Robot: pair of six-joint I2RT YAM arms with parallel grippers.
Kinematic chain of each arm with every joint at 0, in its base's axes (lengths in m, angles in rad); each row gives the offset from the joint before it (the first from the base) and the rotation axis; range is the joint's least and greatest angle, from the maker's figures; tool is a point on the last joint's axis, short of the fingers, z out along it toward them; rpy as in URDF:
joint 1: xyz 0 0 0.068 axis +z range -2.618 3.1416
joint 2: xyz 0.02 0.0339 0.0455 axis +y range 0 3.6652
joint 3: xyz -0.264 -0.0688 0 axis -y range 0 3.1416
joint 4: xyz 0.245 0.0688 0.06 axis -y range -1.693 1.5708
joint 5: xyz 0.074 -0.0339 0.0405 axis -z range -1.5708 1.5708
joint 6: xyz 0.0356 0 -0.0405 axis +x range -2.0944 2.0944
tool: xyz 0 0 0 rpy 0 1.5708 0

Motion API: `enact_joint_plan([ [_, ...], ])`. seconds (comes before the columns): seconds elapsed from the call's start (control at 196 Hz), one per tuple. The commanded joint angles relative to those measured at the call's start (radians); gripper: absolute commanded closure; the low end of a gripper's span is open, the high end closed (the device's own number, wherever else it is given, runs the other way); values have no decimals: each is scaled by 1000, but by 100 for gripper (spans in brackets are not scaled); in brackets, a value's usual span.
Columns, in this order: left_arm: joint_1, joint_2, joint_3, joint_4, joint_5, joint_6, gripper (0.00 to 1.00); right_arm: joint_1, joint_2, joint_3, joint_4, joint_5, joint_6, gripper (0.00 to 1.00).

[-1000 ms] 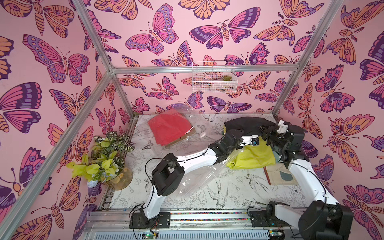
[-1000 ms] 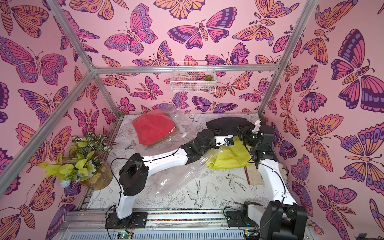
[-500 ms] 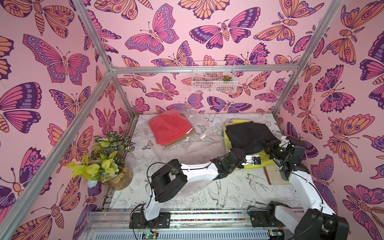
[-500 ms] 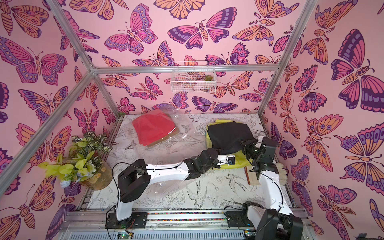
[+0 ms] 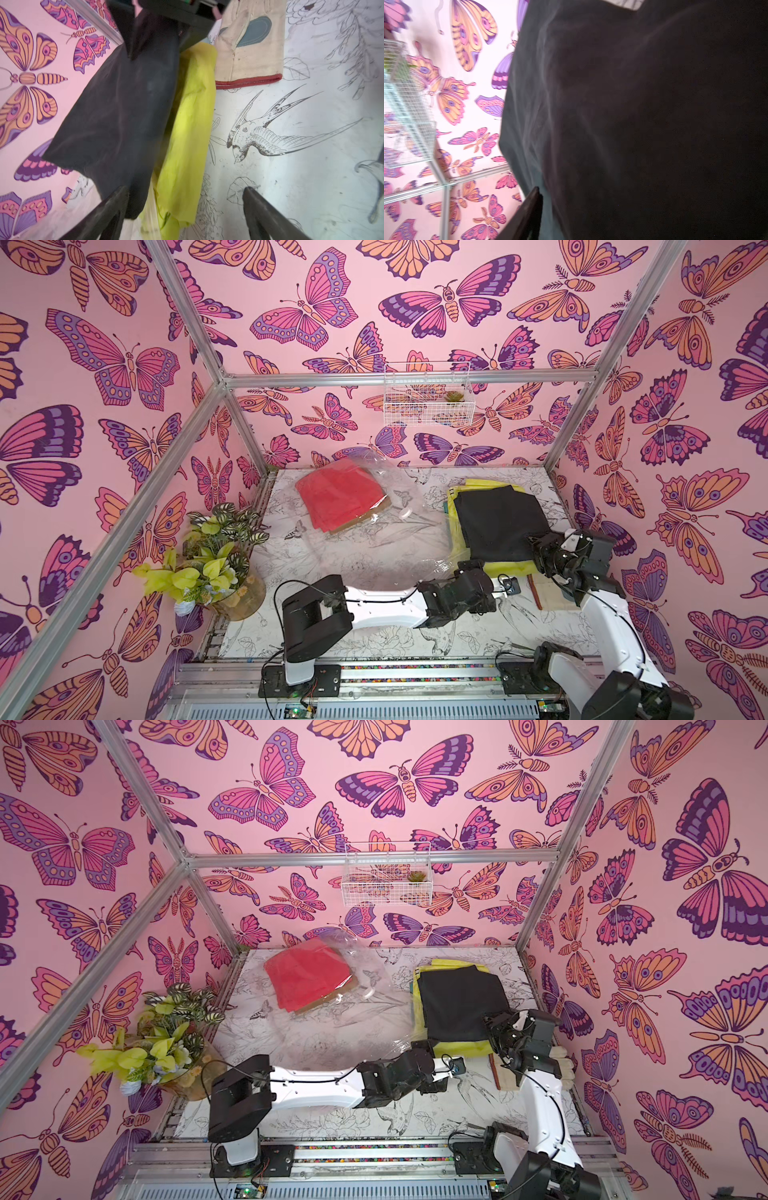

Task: Take the trousers out of the vacuum bag
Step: Place the trousers at the center of the board.

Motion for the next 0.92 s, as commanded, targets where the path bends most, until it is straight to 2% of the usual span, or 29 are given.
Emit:
enact_joint_plan([
  [0.0, 4, -88, -16, -84, 25, -221, 8, -16, -35, 20, -171, 78, -98, 36],
  [0.158, 13, -158, -8, -147, 56, -362, 0, -48, -65, 37, -325, 204, -172, 16],
  [0.286, 40, -191, 10, -187, 84, -460, 0, -54, -90, 72, -417, 328, -224, 0],
  [0.459, 126, -202, 82, -237, 209, -639, 0, -54, -121, 167, -518, 539, -324, 1],
  [0.54, 165, -193, 131, -240, 282, -705, 0, -54, -128, 210, -542, 590, -353, 1],
  [0.622, 200, -165, 196, -239, 358, -754, 0, -54, -144, 228, -508, 532, -373, 1],
  [0.775, 260, -48, 333, -243, 514, -837, 4, -51, -108, 222, -363, 247, -382, 1],
  [0.857, 286, 26, 404, -242, 582, -876, 6, -43, -49, 246, -358, 185, -417, 1],
  [0.913, 295, 73, 450, -239, 612, -895, 6, -43, -18, 260, -368, 188, -434, 1],
])
